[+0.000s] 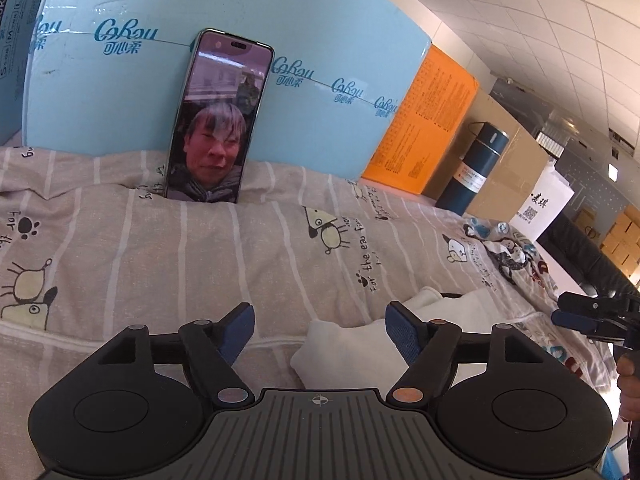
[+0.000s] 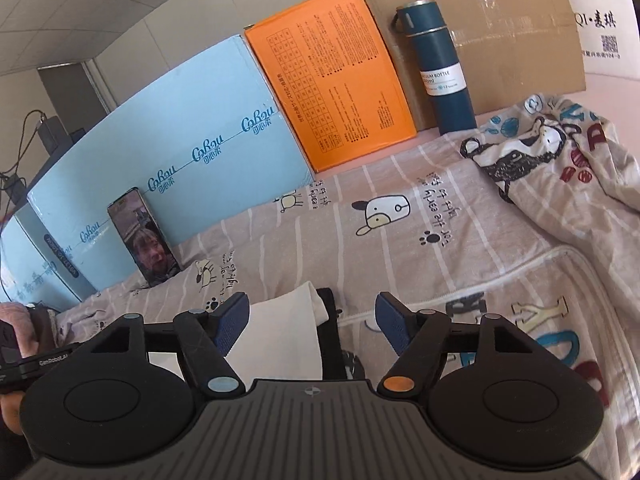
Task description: Fold clothes
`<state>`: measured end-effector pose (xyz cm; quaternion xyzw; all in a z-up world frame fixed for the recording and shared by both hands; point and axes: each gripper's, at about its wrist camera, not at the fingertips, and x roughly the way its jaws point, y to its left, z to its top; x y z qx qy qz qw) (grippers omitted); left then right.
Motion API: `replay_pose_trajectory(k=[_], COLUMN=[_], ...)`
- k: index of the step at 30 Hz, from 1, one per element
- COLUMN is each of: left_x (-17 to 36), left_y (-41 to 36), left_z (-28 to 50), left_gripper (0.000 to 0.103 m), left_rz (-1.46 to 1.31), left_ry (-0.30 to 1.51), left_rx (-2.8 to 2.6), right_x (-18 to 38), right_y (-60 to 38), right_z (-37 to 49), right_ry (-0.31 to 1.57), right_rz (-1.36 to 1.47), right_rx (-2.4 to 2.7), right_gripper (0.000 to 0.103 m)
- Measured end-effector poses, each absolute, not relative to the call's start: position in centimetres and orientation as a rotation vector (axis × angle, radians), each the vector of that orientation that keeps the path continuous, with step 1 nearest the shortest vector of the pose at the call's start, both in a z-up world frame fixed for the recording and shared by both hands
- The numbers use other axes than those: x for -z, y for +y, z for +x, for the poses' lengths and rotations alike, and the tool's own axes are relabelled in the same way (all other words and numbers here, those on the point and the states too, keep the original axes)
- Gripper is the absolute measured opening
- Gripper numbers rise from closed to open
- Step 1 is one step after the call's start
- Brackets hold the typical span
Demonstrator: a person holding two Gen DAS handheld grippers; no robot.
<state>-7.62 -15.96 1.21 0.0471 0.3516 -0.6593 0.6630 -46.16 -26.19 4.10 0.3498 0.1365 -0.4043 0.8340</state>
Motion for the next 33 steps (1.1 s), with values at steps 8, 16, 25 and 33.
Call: replay_pose_trajectory(k=[8, 16, 25, 33], left_x=[-0.7, 0.0, 0.1, 0.5], left_y=[-16.1, -16.3, -15.9, -16.0], left_z=[-8.6, -8.7, -9.4, -10.1], left_gripper=[0.083, 0.088, 0.094, 0.094], left_rz=[0.153, 0.143, 0.181, 0.143], left_ry=[0.914, 0.973, 0.924, 0.896], left_rx=[1.531, 1.579, 1.623, 1.649], right_x=[-2.6, 0.0, 0.7, 0.8], right_y=[-20.7, -18.8, -20.9, -21.5], right_z=[-49.2, -48.4, -46.6, -44.7], right_ry=[0.348, 0.348, 0.283, 0.282], right_rz=[1.06, 1.259, 1.275, 1.207], right_rx=[0.827, 0.741, 0.677, 0.652], right_gripper=[0.08, 0.087, 0.101, 0.101])
